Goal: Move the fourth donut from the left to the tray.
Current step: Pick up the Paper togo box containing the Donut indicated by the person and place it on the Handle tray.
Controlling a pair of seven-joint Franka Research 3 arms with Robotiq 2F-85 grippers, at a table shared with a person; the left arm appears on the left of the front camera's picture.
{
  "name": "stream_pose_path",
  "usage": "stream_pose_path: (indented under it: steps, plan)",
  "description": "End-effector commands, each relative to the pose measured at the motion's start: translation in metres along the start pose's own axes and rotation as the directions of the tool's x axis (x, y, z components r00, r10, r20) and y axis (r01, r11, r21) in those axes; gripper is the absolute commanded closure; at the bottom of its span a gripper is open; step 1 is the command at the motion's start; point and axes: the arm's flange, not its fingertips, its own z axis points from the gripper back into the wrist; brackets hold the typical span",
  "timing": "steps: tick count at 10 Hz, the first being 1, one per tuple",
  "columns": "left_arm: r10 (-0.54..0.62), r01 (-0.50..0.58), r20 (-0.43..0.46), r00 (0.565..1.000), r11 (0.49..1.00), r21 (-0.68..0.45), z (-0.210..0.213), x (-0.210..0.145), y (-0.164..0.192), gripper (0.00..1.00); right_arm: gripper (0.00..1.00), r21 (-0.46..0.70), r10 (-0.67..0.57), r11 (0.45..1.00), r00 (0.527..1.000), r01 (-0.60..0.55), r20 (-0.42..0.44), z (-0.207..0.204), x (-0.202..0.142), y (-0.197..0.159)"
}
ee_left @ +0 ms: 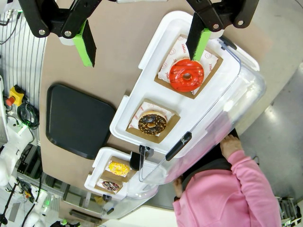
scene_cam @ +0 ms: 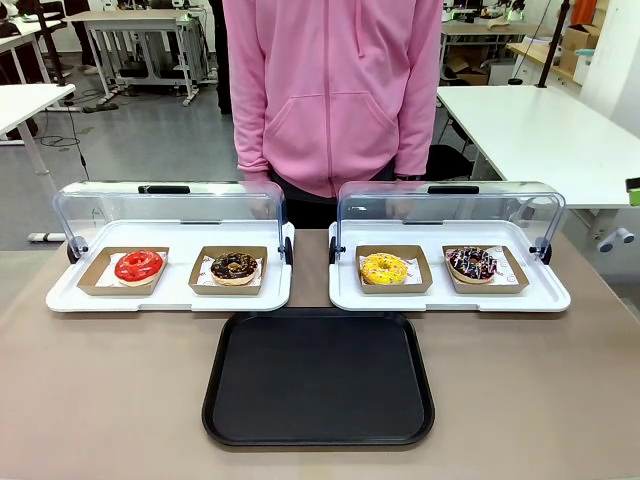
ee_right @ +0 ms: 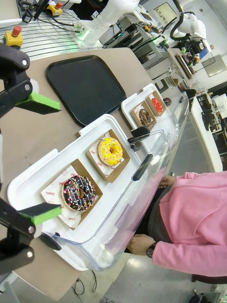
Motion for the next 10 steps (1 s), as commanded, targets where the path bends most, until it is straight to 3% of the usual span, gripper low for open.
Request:
stream_pose_path:
  steps: [1,10]
  plan:
    - [0.0,0.0,0.015,1.0,1.0,-0.005,0.001,0.002,0.0001,0.0,0.0,-0.001,0.016,1.0,0.999,-0.016,0.03,-0.0016,0.0021,-0.0015]
    - [0.0,0.0,0.015,1.0,1.0,-0.005,0.001,0.002,0.0001,0.0,0.0,-0.001,0.016,1.0,0.999,-0.016,0.03,-0.0016,0.0021,-0.0015]
